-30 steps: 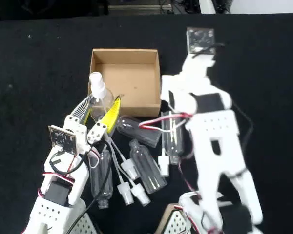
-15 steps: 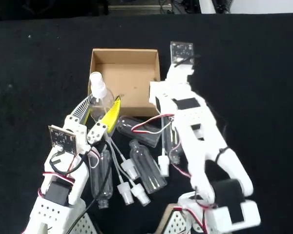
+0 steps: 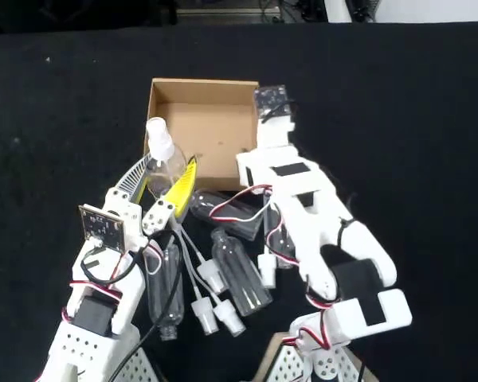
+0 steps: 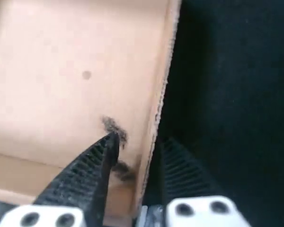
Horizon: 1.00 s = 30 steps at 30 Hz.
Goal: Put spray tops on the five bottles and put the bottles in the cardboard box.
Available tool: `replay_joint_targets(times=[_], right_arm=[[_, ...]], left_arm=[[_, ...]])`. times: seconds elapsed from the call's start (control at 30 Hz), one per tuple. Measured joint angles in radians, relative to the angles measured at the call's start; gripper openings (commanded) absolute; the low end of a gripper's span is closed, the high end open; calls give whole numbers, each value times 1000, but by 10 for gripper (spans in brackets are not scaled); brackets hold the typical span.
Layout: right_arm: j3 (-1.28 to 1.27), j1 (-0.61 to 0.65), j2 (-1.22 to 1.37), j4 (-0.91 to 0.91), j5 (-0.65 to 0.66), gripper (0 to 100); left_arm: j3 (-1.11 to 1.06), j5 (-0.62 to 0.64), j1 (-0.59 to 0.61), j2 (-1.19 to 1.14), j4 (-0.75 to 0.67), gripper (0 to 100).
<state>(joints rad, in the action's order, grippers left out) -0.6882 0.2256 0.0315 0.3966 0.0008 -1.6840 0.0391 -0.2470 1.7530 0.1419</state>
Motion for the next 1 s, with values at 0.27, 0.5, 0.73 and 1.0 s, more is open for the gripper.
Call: replay_joint_targets(times=[0.27, 0.5, 0.73, 1.0], right_arm=[[28, 0, 0, 132, 133, 11], [37, -3, -37, 242, 184, 11], [37, -23, -57, 316, 367, 11], [37, -25, -66, 358, 543, 11]], left_arm=[[0, 0, 0, 0, 0, 30], [0, 0, 0, 0, 0, 30], [0, 0, 0, 0, 0, 30], [0, 0, 0, 0, 0, 30]])
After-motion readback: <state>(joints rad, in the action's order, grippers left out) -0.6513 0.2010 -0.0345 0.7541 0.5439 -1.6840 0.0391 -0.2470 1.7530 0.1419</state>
